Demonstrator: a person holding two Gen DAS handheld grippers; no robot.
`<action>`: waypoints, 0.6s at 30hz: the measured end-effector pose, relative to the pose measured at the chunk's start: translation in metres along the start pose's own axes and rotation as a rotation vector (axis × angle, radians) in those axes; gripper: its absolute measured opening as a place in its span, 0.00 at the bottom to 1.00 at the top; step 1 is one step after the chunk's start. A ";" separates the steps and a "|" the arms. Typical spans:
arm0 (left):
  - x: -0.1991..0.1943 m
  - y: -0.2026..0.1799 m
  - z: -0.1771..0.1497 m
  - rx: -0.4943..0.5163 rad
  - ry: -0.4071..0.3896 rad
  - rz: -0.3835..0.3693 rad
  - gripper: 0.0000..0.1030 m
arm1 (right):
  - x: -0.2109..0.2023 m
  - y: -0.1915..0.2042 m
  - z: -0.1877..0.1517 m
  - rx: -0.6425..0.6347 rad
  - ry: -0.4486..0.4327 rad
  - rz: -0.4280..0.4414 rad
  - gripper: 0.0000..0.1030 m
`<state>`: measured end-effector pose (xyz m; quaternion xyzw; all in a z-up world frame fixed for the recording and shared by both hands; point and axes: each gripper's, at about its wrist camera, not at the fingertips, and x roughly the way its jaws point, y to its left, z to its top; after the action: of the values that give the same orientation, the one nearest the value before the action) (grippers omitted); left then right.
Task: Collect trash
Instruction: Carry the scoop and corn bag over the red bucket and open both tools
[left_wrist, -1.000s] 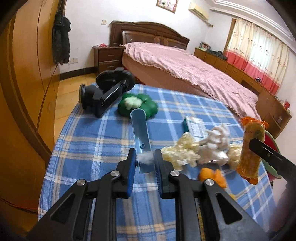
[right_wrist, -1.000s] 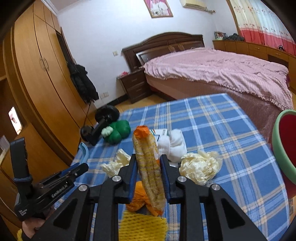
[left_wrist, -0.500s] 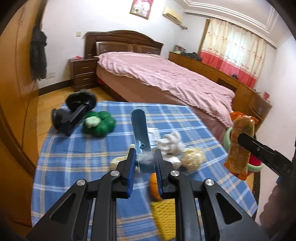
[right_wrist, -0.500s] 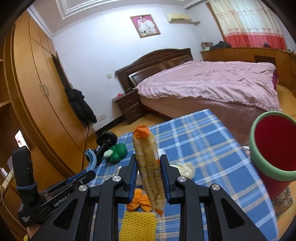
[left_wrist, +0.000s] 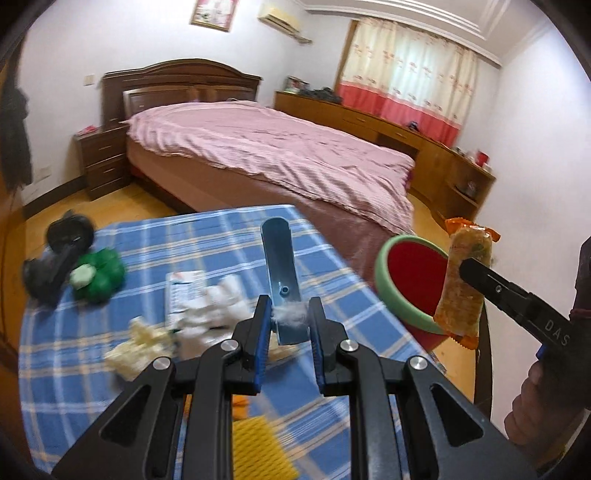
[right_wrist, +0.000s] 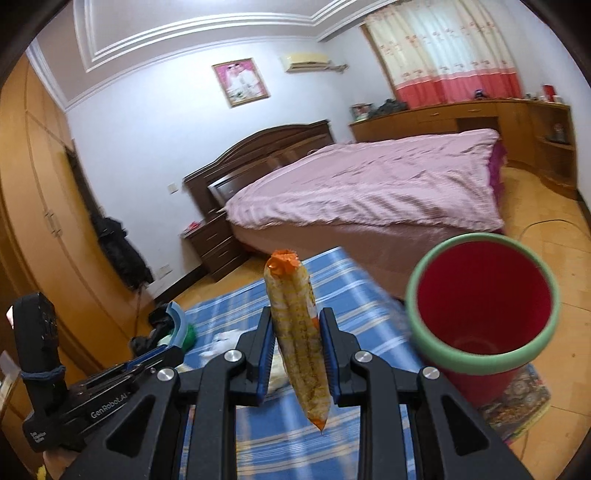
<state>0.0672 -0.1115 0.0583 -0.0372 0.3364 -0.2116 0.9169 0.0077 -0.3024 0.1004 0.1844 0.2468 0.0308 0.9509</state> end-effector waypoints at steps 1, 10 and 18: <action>0.006 -0.009 0.003 0.017 0.009 -0.013 0.19 | -0.002 -0.011 0.003 0.010 -0.008 -0.021 0.26; 0.058 -0.081 0.023 0.104 0.075 -0.102 0.19 | 0.001 -0.091 0.020 0.081 0.004 -0.157 0.26; 0.123 -0.143 0.018 0.145 0.181 -0.192 0.19 | 0.012 -0.158 0.019 0.157 0.037 -0.239 0.26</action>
<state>0.1114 -0.2940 0.0285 0.0165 0.3965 -0.3244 0.8586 0.0220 -0.4540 0.0529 0.2271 0.2859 -0.0986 0.9257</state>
